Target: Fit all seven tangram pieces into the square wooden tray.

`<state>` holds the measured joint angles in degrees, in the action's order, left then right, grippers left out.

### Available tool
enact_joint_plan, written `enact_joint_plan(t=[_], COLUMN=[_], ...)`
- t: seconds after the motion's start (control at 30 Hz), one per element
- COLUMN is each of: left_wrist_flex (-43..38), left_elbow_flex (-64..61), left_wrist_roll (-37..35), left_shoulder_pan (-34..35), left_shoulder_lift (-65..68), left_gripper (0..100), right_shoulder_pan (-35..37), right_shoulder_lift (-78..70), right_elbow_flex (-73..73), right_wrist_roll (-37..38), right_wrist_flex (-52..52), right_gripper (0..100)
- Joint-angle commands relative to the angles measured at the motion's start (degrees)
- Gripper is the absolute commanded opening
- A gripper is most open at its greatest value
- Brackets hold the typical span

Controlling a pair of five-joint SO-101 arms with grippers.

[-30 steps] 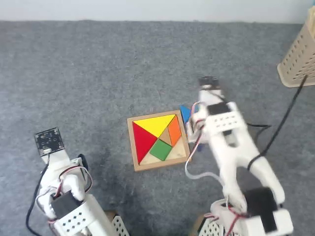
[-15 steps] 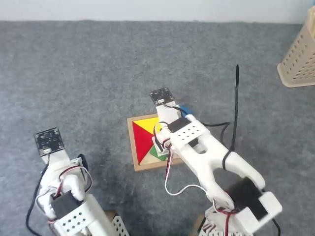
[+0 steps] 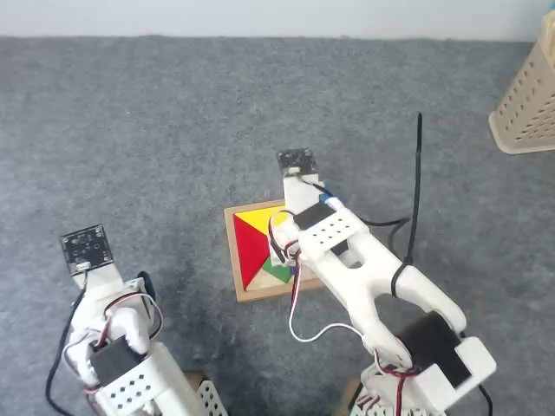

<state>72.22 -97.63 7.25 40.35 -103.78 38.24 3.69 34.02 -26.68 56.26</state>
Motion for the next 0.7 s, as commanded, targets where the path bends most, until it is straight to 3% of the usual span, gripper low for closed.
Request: enact_joint_plan(t=[0.0, 0.4, 0.67], left_wrist_flex=[0.18, 0.18, 0.18], left_elbow_flex=[1.10, 1.10, 1.10], left_wrist_roll=[-0.53, -0.53, -0.53], left_shoulder_pan=[-0.09, -0.09, -0.09], left_shoulder_lift=[-0.62, -0.62, -0.62], left_gripper=[23, 23, 23], right_shoulder_pan=[0.13, 0.04, -4.88], right_shoulder_lift=[0.57, 0.48, 0.57], right_elbow_flex=[-7.21, -9.85, -9.93], right_wrist_roll=[-6.59, -8.09, -7.30], right_wrist_flex=[6.90, 9.19, 6.29], right_gripper=[13.0, 11.1, 10.8])
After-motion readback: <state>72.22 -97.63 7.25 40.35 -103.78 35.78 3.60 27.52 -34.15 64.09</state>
